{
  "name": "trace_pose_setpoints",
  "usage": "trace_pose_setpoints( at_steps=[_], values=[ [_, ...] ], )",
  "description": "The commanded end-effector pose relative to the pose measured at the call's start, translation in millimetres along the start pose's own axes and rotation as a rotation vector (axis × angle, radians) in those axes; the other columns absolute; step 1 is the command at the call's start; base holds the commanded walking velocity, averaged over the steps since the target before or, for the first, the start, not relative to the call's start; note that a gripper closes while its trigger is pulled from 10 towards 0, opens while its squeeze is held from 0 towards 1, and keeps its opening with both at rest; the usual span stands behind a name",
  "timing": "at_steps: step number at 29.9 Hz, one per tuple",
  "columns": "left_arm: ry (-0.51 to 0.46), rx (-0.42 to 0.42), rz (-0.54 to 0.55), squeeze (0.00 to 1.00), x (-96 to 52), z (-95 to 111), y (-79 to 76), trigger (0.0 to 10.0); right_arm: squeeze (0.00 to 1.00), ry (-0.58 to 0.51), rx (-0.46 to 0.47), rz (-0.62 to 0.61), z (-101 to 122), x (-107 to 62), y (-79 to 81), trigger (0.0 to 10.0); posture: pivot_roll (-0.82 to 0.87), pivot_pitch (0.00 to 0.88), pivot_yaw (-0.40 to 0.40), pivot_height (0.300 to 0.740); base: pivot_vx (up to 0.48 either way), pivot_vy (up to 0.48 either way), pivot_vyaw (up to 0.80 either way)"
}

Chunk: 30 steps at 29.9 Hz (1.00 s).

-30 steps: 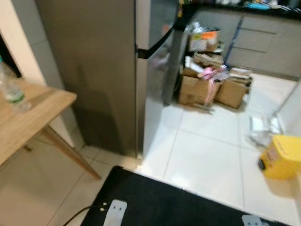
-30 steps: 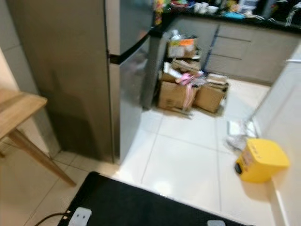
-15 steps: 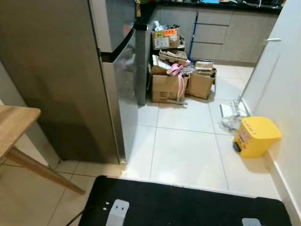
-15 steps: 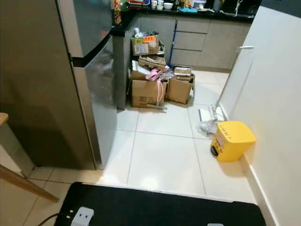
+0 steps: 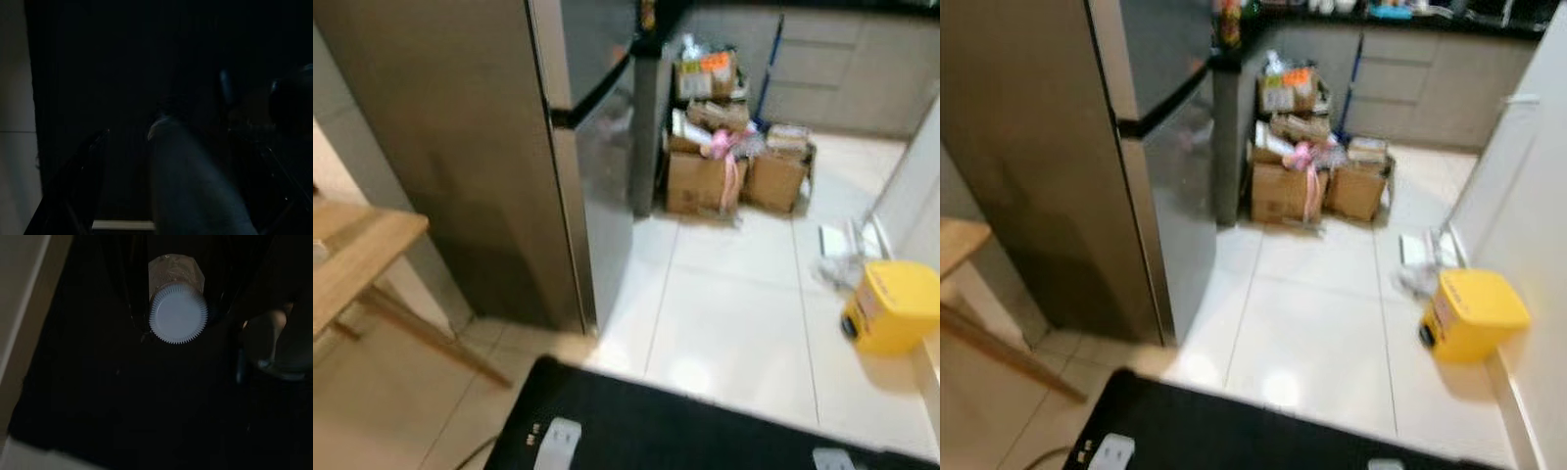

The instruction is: Restocking fridge

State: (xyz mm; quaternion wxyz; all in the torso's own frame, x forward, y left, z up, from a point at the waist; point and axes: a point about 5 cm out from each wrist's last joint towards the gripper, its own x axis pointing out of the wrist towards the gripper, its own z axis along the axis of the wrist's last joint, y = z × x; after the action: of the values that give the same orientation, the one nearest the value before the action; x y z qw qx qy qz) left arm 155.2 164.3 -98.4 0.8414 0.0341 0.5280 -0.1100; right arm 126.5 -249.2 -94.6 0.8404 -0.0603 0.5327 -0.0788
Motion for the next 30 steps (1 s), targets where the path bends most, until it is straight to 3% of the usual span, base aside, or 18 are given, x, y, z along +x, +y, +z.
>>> trace_pose_setpoints(
  at_steps=[1,4,19,30],
  values=[
    [0.024,-0.009,0.006,0.0,-0.8,-7.3,0.7,10.0,0.0,0.003,0.006,0.008,-2.2,-0.1,3.9,10.0,-0.06,0.0,-0.018,0.74,0.0,-0.435,0.0],
    [0.027,-0.01,0.011,0.0,-0.9,-8.0,1.2,10.0,0.0,0.002,0.007,0.011,-2.1,-0.1,4.3,10.0,-0.06,0.0,-0.019,0.74,0.0,-0.364,0.0],
    [0.029,-0.036,0.053,0.0,-1.8,-11.7,4.7,10.0,0.0,0.001,0.0,0.023,-2.1,0.0,6.0,10.0,-0.06,0.0,-0.02,0.74,0.0,0.0,0.0],
    [0.049,-0.005,0.057,0.0,-2.0,-13.3,5.5,10.0,0.0,0.001,-0.005,0.027,-2.0,0.0,6.5,10.0,-0.06,0.0,-0.022,0.74,0.074,0.0,0.0]
  ],
)
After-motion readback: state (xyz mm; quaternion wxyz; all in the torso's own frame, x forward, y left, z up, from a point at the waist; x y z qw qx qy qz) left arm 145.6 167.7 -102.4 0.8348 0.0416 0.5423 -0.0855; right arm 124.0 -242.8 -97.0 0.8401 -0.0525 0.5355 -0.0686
